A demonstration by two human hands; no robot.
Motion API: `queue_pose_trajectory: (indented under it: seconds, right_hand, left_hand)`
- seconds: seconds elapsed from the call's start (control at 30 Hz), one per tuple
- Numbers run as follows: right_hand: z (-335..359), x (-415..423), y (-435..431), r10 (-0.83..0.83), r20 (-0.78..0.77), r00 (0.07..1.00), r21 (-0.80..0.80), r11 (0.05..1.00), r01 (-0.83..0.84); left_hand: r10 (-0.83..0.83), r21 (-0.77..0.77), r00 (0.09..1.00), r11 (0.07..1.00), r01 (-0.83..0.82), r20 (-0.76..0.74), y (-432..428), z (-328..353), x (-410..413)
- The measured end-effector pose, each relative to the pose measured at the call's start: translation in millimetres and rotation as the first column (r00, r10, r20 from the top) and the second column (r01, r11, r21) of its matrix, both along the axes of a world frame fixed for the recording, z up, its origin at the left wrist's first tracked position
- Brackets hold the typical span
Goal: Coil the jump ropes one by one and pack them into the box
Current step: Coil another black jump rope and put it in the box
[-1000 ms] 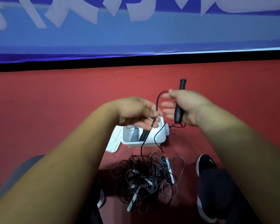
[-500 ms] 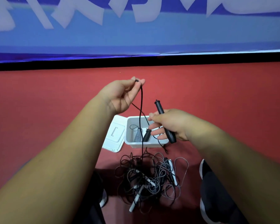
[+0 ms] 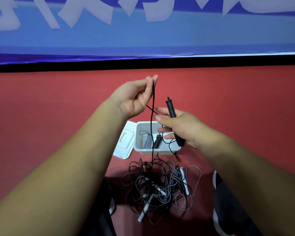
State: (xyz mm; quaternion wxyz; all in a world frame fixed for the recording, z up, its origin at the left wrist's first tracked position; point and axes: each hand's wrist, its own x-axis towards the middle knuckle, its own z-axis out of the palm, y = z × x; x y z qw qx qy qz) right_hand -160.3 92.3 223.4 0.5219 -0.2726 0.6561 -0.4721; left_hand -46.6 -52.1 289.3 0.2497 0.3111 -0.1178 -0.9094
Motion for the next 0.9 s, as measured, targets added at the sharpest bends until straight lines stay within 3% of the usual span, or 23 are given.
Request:
queue_pose_trajectory:
  seconds: [0.17,0.27,0.43,0.53,0.63,0.73,0.8,0.9]
  right_hand:
    - [4,0,4,0.065,0.005,0.998,-0.005,0.998,-0.065]
    - [10,1,6,0.136,0.108,0.985,0.024,0.99,-0.139]
    - [34,0,7,0.156,0.184,0.97,0.053,0.984,-0.168]
    - [52,-3,7,0.045,0.274,0.961,0.039,0.998,-0.058]
    - [64,-10,2,-0.135,0.396,0.908,0.009,0.99,0.143]
    - [64,-22,-3,-0.366,0.554,0.748,-0.009,0.895,0.445]
    - [61,-32,-3,-0.469,0.633,0.616,0.007,0.799,0.601]
    - [59,-48,2,-0.529,0.723,0.444,0.054,0.684,0.727]
  left_hand:
    - [-0.005,0.039,0.996,0.999,0.008,-0.088,1,5,-3]
    - [0.007,0.007,0.996,1.0,-0.007,-0.087,-1,4,-1]
    - [0.128,-0.183,0.987,0.977,-0.109,0.094,-15,-4,-1]
    - [0.021,-0.344,0.942,0.933,0.102,0.335,-12,-9,-1]
    - [-0.133,-0.406,0.777,0.791,0.457,0.615,-2,-20,-5]
    - [-0.273,-0.349,0.518,0.486,0.801,0.811,13,-29,-3]
    - [-0.331,-0.281,0.372,0.293,0.914,0.867,26,-33,-2]
    - [-0.399,-0.229,0.253,0.107,0.967,0.881,41,-41,-5]
